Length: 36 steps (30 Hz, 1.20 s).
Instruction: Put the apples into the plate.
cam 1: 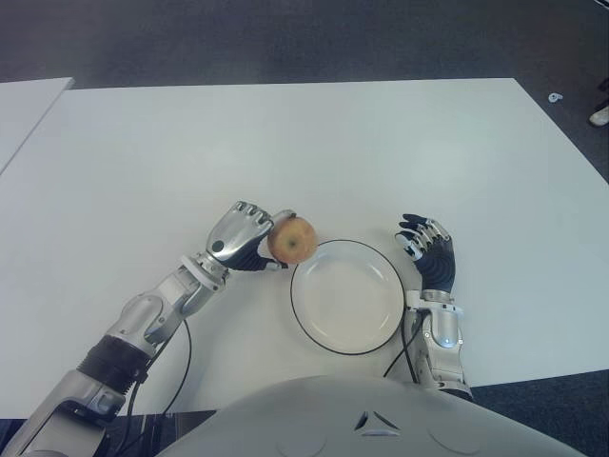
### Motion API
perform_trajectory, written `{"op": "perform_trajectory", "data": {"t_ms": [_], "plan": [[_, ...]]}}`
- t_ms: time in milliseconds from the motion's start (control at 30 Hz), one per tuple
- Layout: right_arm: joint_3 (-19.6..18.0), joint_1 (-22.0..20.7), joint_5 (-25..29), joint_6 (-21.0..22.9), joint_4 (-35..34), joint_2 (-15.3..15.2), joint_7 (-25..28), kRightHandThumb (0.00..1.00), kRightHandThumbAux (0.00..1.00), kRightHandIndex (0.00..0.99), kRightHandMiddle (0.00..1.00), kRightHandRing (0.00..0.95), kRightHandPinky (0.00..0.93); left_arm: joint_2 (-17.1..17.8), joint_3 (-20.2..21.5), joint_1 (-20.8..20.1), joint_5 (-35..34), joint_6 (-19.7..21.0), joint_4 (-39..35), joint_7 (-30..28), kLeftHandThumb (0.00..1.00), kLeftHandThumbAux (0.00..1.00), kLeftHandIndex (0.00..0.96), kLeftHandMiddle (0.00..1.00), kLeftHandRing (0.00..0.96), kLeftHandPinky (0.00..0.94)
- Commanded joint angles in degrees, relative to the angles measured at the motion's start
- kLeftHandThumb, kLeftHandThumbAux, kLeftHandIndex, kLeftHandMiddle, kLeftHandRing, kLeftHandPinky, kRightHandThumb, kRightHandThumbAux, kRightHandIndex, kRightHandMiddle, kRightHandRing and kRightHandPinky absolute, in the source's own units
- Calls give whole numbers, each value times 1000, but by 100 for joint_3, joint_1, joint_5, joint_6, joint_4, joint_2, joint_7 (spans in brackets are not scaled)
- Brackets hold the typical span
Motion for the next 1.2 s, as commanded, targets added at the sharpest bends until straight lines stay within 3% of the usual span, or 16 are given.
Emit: {"op": "perform_trajectory", "data": {"t_ms": [33, 467, 667, 800, 1200], "plan": [[177, 328, -50, 507, 1141, 356, 0, 689, 728, 405, 374, 364, 385, -146, -414, 367, 142, -195, -79, -265, 716, 701, 443, 821, 768, 722], [126, 206, -143, 417, 1364, 361, -97, 691, 728, 406, 376, 373, 390, -189, -300, 211, 151, -142, -57, -3, 719, 700, 443, 769, 735, 728], [113, 174, -153, 428, 1410, 345, -91, 691, 728, 406, 378, 378, 392, 35, 90, 109, -109, -199, -53, 61, 721, 700, 443, 767, 738, 725], [98, 141, -189, 425, 1481, 329, -91, 691, 728, 407, 377, 378, 391, 246, 529, -236, -380, -394, 286, 306, 722, 699, 443, 771, 742, 733], [44, 84, -124, 389, 1619, 323, -25, 690, 729, 406, 375, 376, 393, 82, 756, -294, -218, -412, 128, 335, 724, 698, 443, 784, 749, 730]]}}
